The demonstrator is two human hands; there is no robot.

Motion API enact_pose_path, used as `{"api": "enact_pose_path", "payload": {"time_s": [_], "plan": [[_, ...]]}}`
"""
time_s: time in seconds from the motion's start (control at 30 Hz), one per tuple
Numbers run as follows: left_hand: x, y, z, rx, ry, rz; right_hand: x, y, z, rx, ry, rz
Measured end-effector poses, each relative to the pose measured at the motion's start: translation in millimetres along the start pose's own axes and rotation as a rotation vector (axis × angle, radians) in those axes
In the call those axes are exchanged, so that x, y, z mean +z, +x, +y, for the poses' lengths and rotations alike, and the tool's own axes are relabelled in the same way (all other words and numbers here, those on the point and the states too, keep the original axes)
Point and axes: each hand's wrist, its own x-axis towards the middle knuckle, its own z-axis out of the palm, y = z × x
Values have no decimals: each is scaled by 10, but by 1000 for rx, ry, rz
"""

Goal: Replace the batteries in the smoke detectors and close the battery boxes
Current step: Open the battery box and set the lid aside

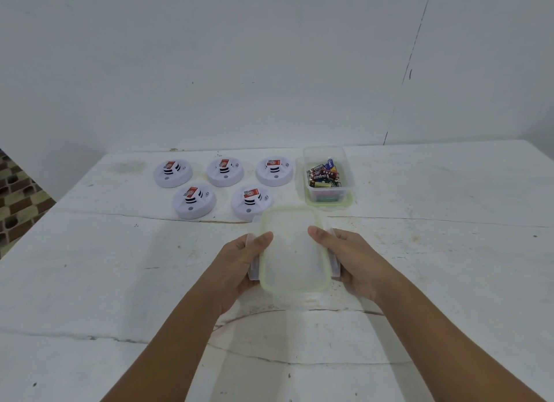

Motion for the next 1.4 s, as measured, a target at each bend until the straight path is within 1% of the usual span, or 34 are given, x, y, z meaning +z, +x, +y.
{"api": "enact_pose_path", "payload": {"time_s": [0.1, 0.2, 0.33, 0.4, 0.43, 0.5, 0.6, 0.63, 0.7, 0.77, 0.83, 0.87, 0.93, 1.1, 1.17, 1.23, 1.33, 1.4], "plan": [[-60, 20, 36, 48, 75, 66, 35, -40, -26, -78, -14, 43], [-82, -12, 166, 85, 36, 103, 56, -122, -141, -181, -35, 88], [-12, -105, 305, 155, 7, 78, 128, -308, -444, -302, 124, 52], [42, -84, 278, 183, 104, 132, 163, -404, -605, -342, 226, 29], [70, -61, 243, 200, 205, 166, 176, -447, -679, -359, 257, 10], [149, -34, 167, 192, 400, 155, 184, -542, -804, -389, 268, -5], [261, 51, 68, 134, 581, 119, 109, -586, -932, -455, 203, 48], [292, 71, 63, 146, 618, 136, 75, -586, -965, -496, 141, 98], [308, 109, 61, 178, 628, 182, 18, -592, -1006, -571, -90, 227], [262, 108, 80, 205, 607, 214, -22, -560, -973, -563, -401, 304], [169, 94, 109, 231, 563, 251, 1, -520, -872, -506, -656, 306], [113, 84, 132, 247, 531, 274, 36, -490, -798, -475, -748, 297], [7, 65, 200, 278, 470, 314, 110, -388, -626, -412, -844, 250], [-177, -8, 425, 336, 379, 375, 367, -95, -259, -285, -934, 120], [-224, -49, 503, 341, 316, 378, 431, -6, -131, -223, -990, 74], [-250, -65, 541, 330, 289, 361, 415, 42, -31, -176, -963, 53], [-196, -50, 527, 297, 358, 291, 308, 31, -27, -206, -801, 82], [-87, -14, 489, 281, 402, 236, 207, 10, -76, -282, -734, 178]]}}
